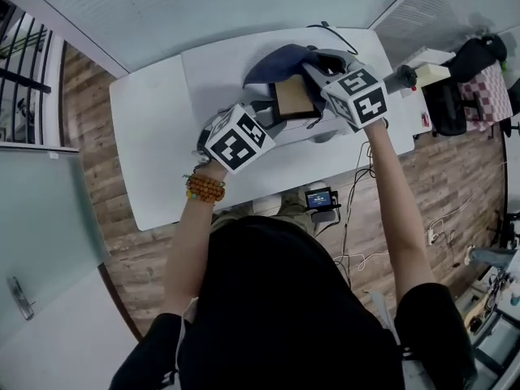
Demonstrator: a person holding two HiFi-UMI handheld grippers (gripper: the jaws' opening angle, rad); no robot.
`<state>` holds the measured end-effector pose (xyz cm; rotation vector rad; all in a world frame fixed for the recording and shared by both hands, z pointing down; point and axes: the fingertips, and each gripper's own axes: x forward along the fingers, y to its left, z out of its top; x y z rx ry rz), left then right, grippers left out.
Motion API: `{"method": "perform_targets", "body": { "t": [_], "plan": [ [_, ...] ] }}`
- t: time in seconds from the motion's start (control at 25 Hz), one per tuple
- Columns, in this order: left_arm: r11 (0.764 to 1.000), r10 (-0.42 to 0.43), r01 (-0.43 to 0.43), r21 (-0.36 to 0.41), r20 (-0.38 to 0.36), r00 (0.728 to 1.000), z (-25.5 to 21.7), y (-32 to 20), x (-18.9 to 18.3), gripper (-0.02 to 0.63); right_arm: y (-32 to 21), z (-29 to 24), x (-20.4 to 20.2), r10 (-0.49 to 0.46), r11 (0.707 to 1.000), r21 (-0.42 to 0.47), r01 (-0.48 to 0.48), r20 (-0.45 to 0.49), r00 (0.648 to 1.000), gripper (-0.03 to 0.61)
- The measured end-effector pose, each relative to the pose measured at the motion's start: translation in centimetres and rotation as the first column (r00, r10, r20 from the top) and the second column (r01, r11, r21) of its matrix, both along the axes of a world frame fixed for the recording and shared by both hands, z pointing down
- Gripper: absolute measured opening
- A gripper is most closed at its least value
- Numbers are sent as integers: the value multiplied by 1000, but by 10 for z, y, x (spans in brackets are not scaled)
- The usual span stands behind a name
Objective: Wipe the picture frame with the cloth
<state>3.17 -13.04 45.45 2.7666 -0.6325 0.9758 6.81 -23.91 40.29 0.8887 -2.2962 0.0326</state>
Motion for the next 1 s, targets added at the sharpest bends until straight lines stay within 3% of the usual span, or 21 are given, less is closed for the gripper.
{"method": "perform_targets", "body": {
  "t": [0.16,0.36,0.56,0.8,1.0],
  "plan": [
    [1000,-6,6,-4,26,1000,2,3,-4,175,-21,46,6,59,991,-113,-68,-84,995,73],
    [1000,-9,9,3,13,1000,0,0,-2,175,-13,51,8,111,991,-69,-118,-91,990,72],
    [1000,-17,17,-2,13,1000,1,1,-4,176,17,53,10,89,987,-128,-96,-65,994,71],
    [1000,-3,3,-19,14,1000,3,-1,-6,178,61,56,3,-14,984,-179,-3,-93,996,69],
    [999,-32,31,-37,-1,1000,3,-1,-5,178,78,61,-15,-156,962,-247,119,-135,979,63]
  ]
}}
